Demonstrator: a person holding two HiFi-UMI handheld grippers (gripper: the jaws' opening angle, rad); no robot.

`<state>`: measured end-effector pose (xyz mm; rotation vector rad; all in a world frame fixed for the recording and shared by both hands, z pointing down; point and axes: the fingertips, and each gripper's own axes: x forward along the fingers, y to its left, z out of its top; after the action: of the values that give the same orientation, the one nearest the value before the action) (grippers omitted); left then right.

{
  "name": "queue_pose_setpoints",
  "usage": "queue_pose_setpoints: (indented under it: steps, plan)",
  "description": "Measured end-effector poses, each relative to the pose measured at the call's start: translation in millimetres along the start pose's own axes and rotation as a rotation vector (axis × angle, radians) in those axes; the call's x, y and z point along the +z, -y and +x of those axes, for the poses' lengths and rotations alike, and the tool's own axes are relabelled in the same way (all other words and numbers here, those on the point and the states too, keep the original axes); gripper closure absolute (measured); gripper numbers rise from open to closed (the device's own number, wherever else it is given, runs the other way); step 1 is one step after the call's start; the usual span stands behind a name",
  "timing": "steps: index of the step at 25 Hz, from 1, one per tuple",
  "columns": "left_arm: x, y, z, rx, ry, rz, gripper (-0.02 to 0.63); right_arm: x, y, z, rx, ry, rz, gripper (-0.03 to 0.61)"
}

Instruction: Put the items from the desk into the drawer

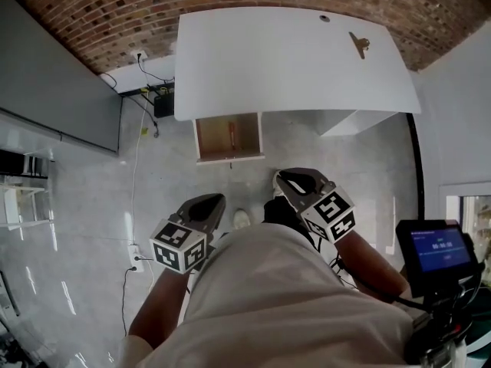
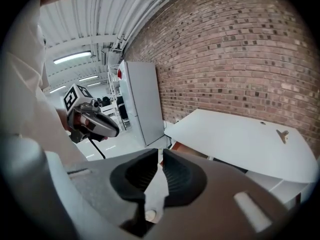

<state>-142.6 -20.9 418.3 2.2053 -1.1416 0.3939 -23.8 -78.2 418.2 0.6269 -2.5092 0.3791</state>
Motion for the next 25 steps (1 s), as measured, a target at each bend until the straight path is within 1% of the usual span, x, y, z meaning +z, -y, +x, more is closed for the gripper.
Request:
queue_pose_setpoints:
  steps: [3, 6, 8, 14, 18, 25]
  plan:
    - [-7.2, 11.6, -5.8, -0.02, -0.012, 0.028, 0.606, 3.2, -10.2, -1.3, -0.001, 0.004, -0.015, 0.549]
    - [-22.3, 28.0, -29.4, -0.06, -0.014, 0.045, 0.606, 4.8, -44.2, -14.2, -0.019, 0.003, -0.028, 0.549]
    - [-26.0, 33.4, -36.5, -0.077, -0.012, 0.06, 0.606, 5.5, -56.1, -18.3, -0.028, 0.005, -0.031, 0.549]
    - [-22.4, 36.8, -28.3, -0.102, -0.013, 0.083, 0.606, 6.0, -53.6, -17.9, -0.036, 0.009, -0.037, 0.549]
    - [-21.4, 36.7, -25.1, -0.113, -0.007, 0.076, 0.606, 3.0, -54.1, -18.6, -0.038, -0.01, -0.044, 0.552]
    - [-18.0, 32.2, -27.0, -0.112, 0.004, 0.066, 0.606, 10.6, -55.7, -16.7, -0.04, 0.011, -0.063, 0.554]
